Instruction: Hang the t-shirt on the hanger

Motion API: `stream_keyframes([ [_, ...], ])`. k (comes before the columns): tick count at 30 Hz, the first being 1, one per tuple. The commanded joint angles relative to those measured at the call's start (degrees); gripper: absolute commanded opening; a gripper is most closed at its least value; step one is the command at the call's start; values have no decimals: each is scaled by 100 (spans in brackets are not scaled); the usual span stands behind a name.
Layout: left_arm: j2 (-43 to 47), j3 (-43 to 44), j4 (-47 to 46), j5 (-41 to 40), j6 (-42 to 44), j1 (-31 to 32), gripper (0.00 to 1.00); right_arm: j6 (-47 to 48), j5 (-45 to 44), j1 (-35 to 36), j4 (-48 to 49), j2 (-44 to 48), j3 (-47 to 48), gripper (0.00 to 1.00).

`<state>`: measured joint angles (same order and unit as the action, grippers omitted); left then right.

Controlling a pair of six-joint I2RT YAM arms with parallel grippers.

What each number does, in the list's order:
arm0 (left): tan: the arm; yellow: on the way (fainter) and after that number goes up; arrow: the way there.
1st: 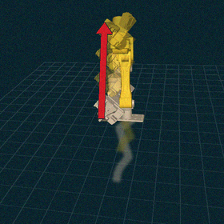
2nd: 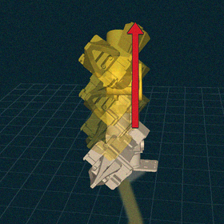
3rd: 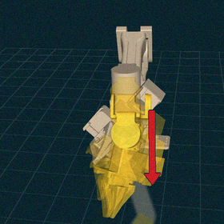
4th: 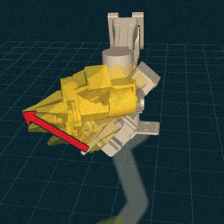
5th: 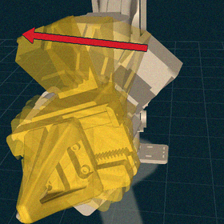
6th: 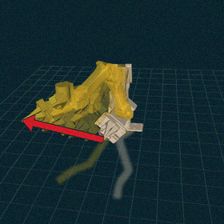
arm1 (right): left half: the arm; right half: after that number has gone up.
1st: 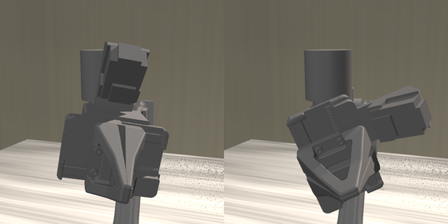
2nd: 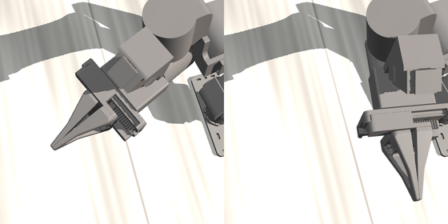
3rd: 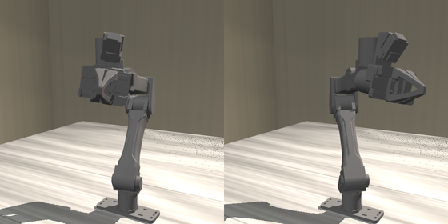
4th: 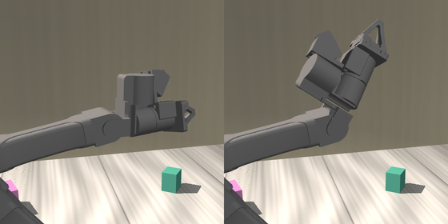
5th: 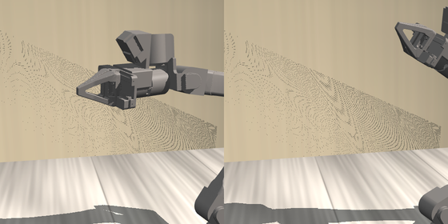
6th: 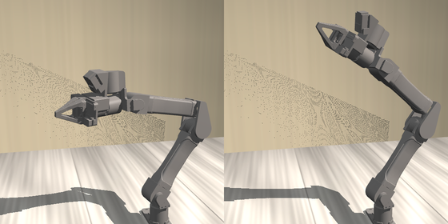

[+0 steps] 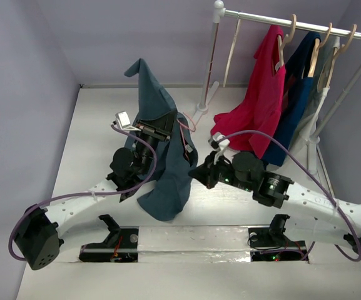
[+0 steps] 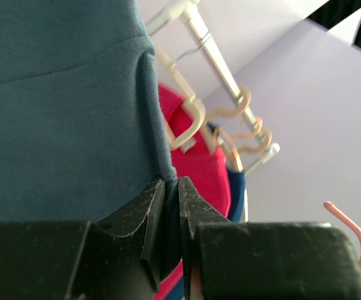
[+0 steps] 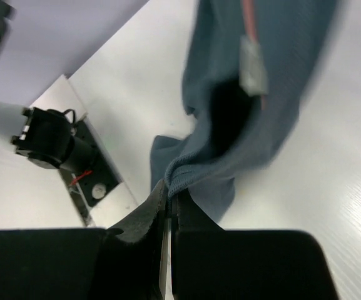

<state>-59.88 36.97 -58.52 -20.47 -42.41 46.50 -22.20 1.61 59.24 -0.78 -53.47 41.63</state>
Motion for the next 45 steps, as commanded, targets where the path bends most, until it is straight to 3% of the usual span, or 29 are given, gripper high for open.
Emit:
stream_keyframes([
  [1, 335, -234, -310, 236, -653, -9, 0, 198, -326, 359, -694, -409, 811, 2],
  [3, 467, -348, -195, 201, -794, -9, 0, 224, -888, 570, -1090, -488, 935, 17],
  [4, 581, -375, -64, 201, -838, -9, 0, 216, -1029, 571, -1161, -454, 891, 40],
  [5, 635, -392, -11, 201, -891, -9, 0, 190, -1231, 571, -1214, -393, 821, 48],
  [7, 731, -480, 86, 210, -1049, -9, 0, 110, -1347, 571, -1197, -183, 584, 57],
  [13, 943, -507, 420, 175, -1173, -9, 0, -21, -1400, 571, -1320, 82, 163, 67],
  [25, 925, -463, 368, 289, -1278, -9, 0, -4, -1795, 571, -696, 294, -691, 71],
  [28, 934, -480, 350, 351, -1348, -9, 0, 232, -1830, 571, -240, 171, -849, 75],
  [35, 943, -498, 306, 430, -1428, -9, 0, 813, -989, 194, 1779, -119, -1385, 76],
  [37, 943, -524, 298, 447, -1445, -9, 0, 796, -838, 70, 1975, -242, -1420, 75],
  [39, 960, -542, 280, 456, -1454, -9, 0, 796, -715, 70, 2142, -462, -1420, 73],
  [45, 934, -577, 236, 439, -1472, -9, 0, 804, -864, 70, 2512, -533, -1377, 50],
])
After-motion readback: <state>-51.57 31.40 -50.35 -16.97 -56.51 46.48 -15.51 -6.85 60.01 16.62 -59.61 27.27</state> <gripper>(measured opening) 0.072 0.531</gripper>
